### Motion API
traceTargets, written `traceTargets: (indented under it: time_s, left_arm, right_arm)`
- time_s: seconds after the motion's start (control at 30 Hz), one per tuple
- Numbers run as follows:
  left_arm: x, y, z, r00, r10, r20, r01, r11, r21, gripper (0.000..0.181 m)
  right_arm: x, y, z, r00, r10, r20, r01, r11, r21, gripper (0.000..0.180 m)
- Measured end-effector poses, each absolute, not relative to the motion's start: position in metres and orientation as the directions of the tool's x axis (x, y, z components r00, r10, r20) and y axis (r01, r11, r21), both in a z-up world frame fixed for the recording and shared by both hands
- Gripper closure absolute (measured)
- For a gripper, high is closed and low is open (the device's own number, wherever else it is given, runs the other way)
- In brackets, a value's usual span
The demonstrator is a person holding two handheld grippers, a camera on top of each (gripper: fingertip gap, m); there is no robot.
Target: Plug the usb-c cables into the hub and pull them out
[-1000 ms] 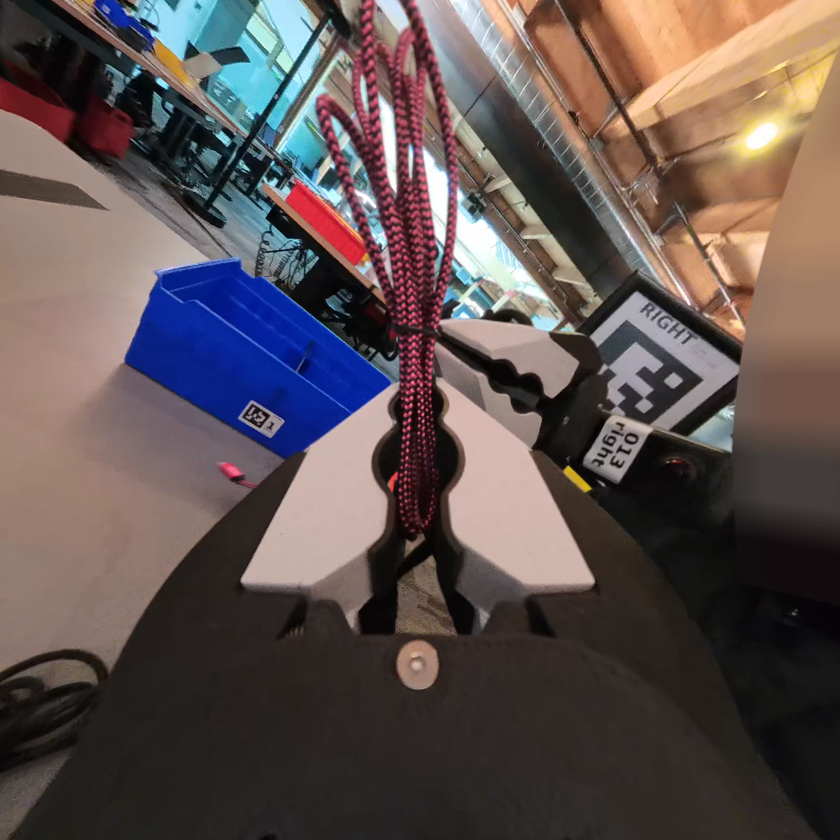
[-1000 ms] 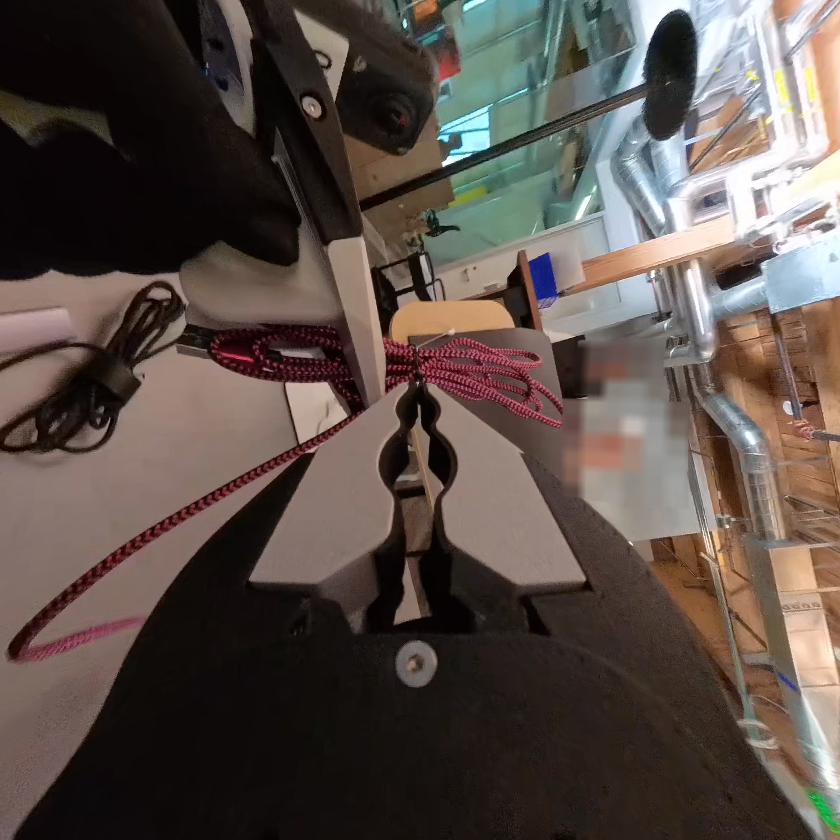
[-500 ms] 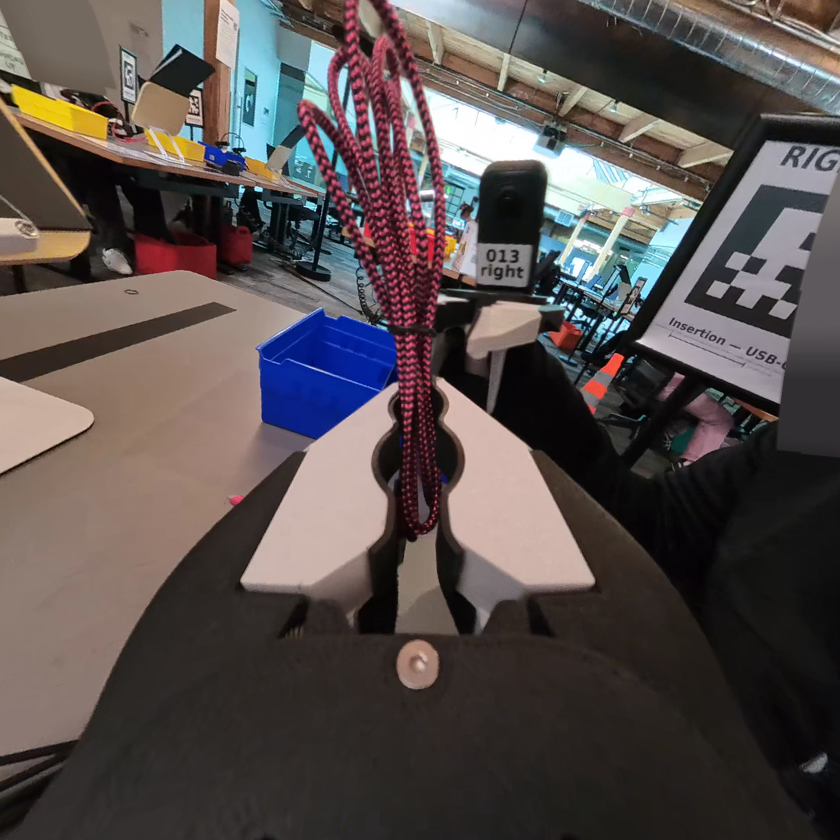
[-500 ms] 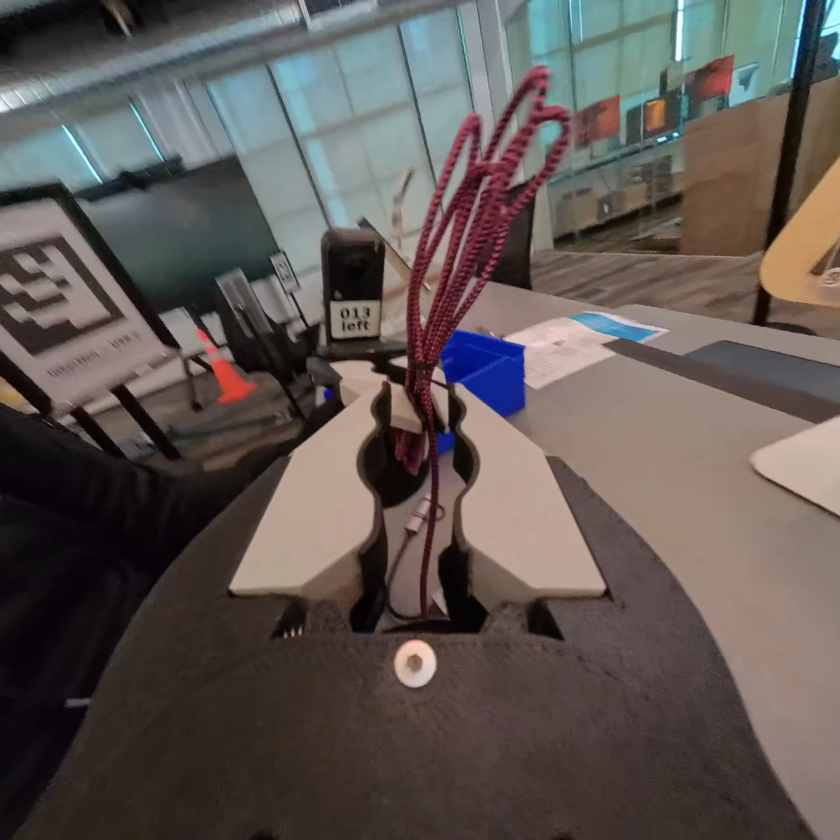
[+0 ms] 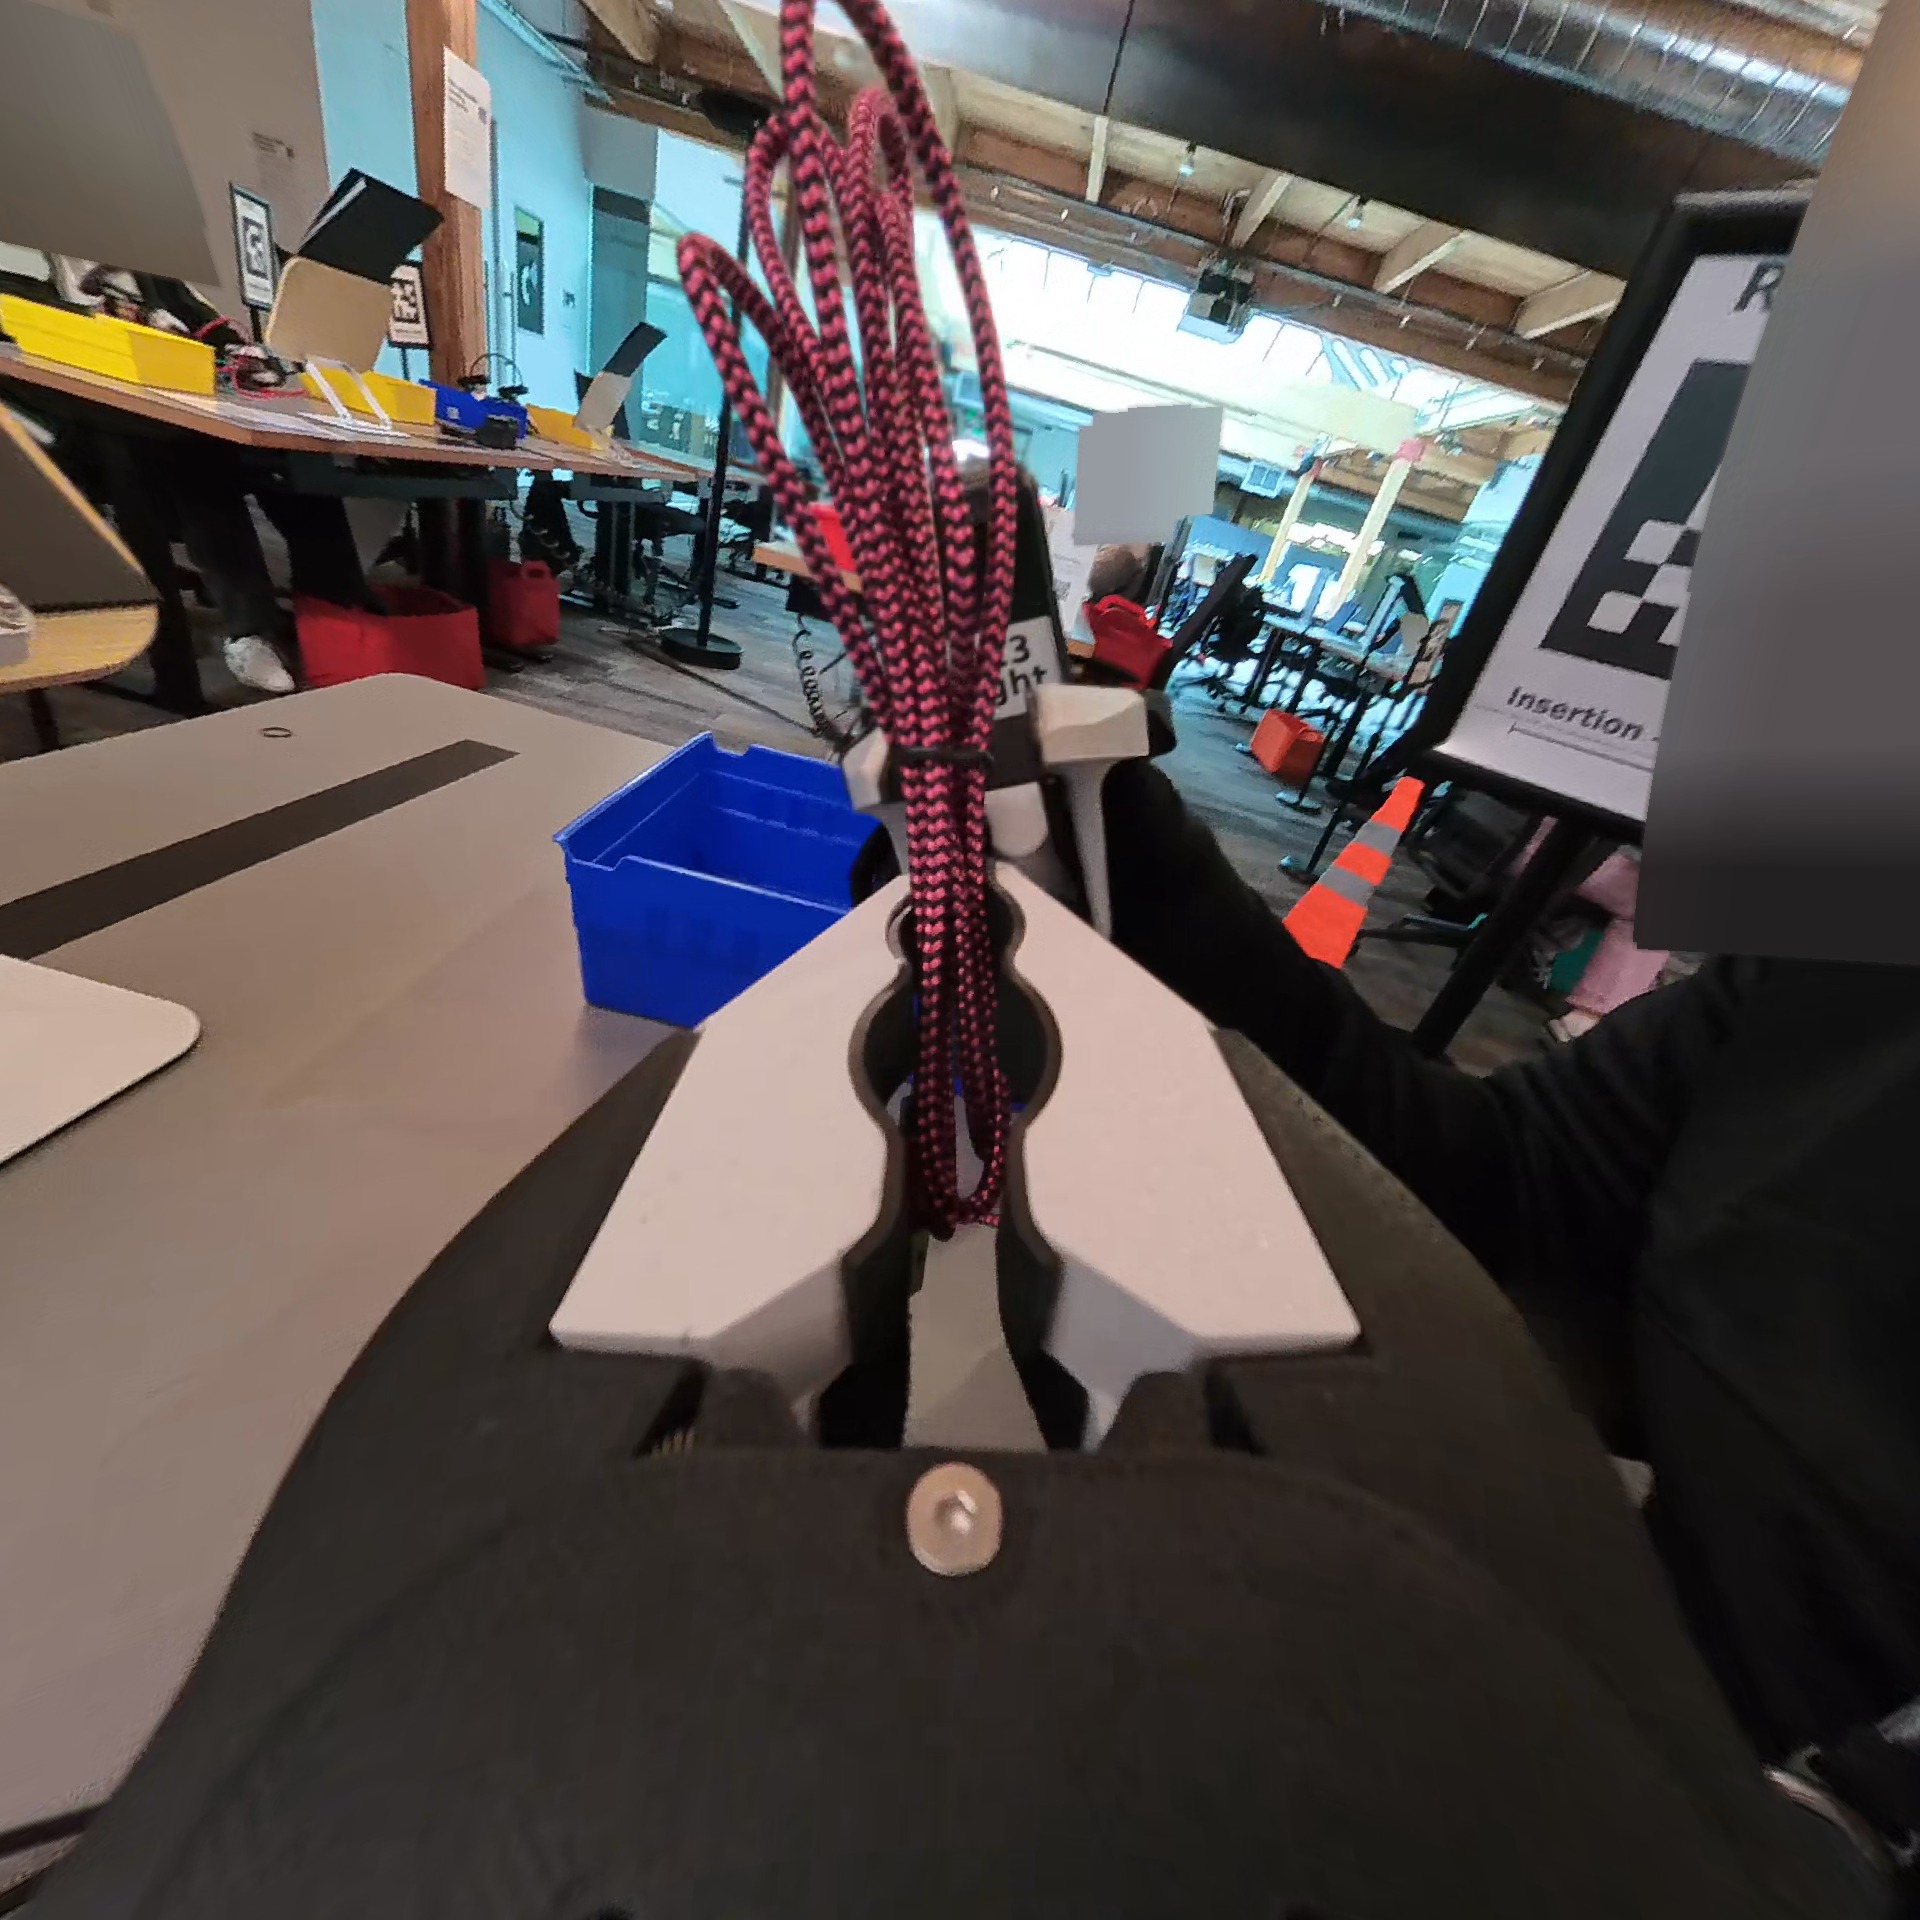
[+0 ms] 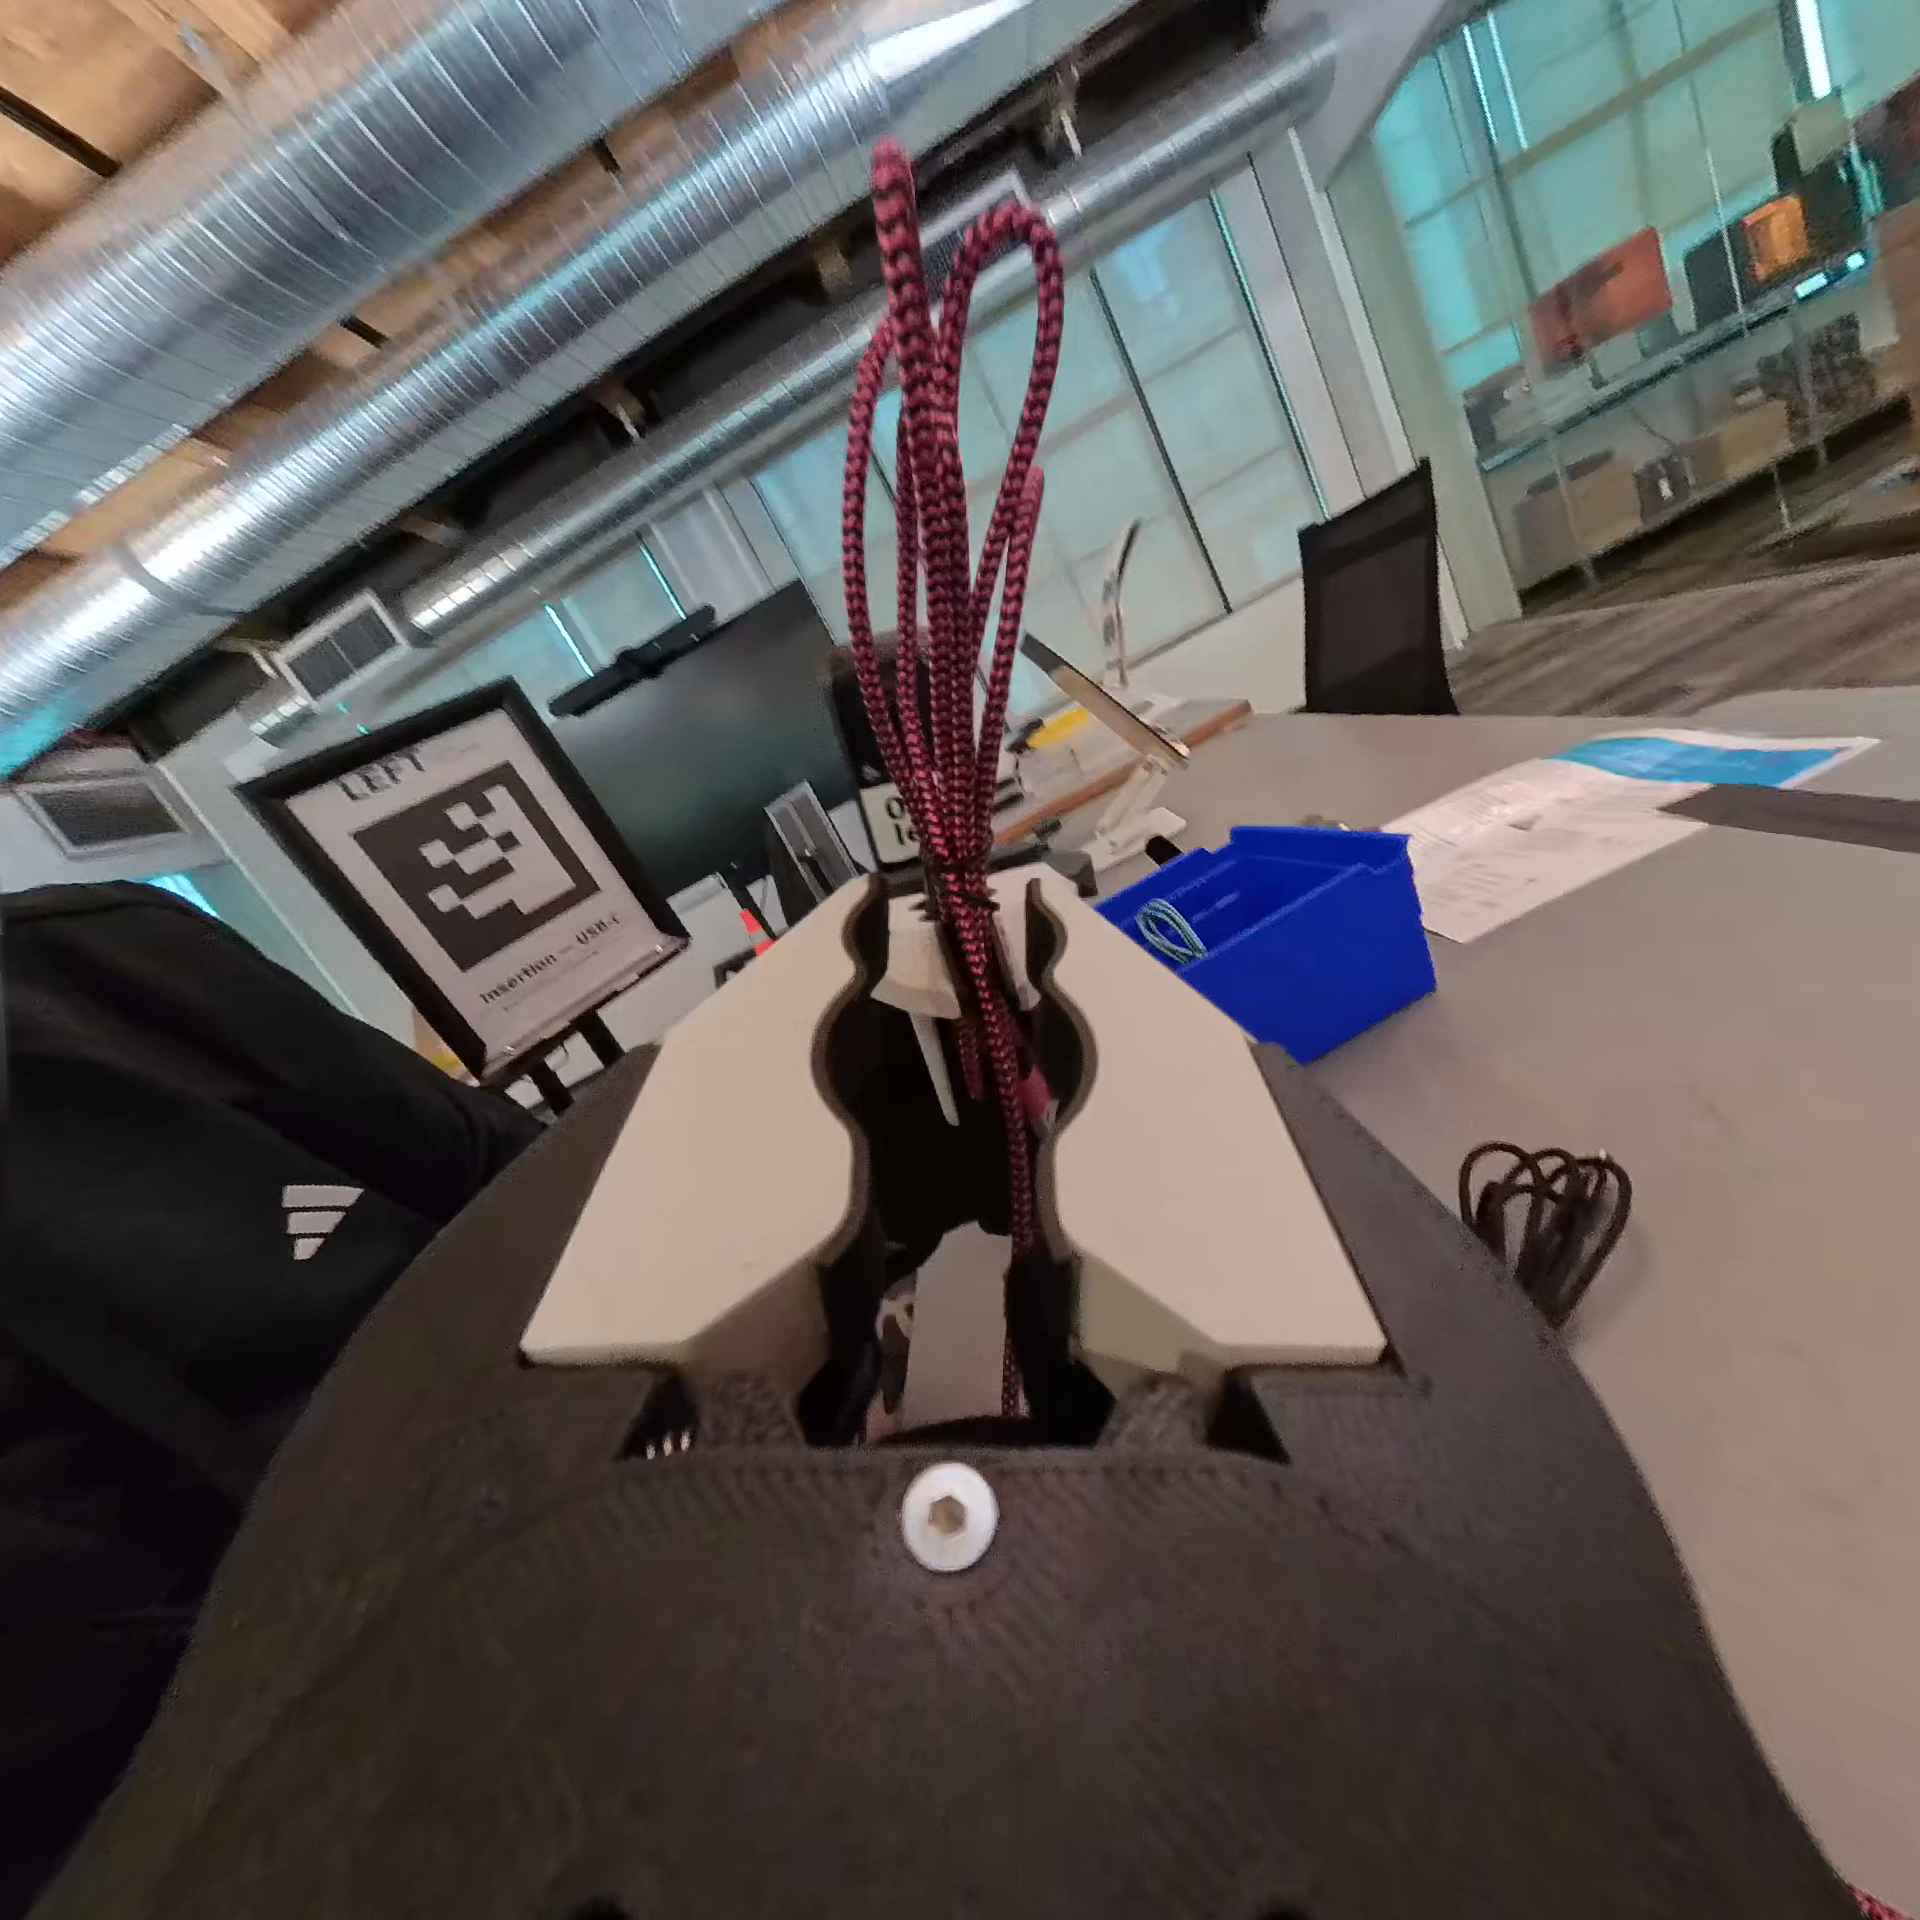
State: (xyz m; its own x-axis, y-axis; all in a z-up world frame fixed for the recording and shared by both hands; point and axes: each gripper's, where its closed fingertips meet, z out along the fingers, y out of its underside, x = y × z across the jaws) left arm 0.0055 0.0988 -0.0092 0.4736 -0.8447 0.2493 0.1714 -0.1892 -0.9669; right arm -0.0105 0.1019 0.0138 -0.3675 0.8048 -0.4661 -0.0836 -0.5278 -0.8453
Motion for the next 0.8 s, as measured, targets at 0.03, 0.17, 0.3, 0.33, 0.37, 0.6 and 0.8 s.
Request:
traceTargets:
  time_s: [0.03,0.17,0.3,0.33,0.37,0.6,0.8]
  left_arm:
    - [0.005,0.097,-0.008,0.454,-0.851,0.264,0.189,-0.197,-0.962,0.175]
    - [0.007,0.093,-0.004,0.383,-0.87,0.311,0.235,-0.234,-0.943,0.175]
    - [0.01,0.092,-0.003,0.357,-0.876,0.324,0.244,-0.247,-0.938,0.175]
    - [0.01,0.092,-0.003,0.354,-0.876,0.326,0.245,-0.25,-0.937,0.175]
    - [0.01,0.091,-0.003,0.345,-0.879,0.328,0.247,-0.253,-0.936,0.175]
    - [0.015,0.088,-0.003,0.294,-0.89,0.348,0.255,-0.278,-0.926,0.175]
    - [0.016,0.087,-0.003,0.257,-0.893,0.368,0.272,-0.299,-0.915,0.176]
  right_arm:
    - [-0.007,0.102,0.016,-0.381,0.801,-0.462,-0.1,-0.532,-0.841,0.158]
    - [-0.004,0.099,0.017,-0.387,0.827,-0.407,-0.113,-0.481,-0.87,0.166]
    - [-0.007,0.096,0.018,-0.391,0.831,-0.394,-0.105,-0.466,-0.878,0.169]
    - [-0.007,0.097,0.018,-0.392,0.83,-0.397,-0.11,-0.471,-0.875,0.169]
    - [-0.007,0.098,0.018,-0.394,0.826,-0.402,-0.11,-0.477,-0.872,0.169]
    - [-0.002,0.097,0.019,-0.466,0.783,-0.411,-0.125,-0.518,-0.846,0.17]
    - [0.001,0.097,0.018,-0.513,0.75,-0.418,-0.136,-0.552,-0.823,0.171]
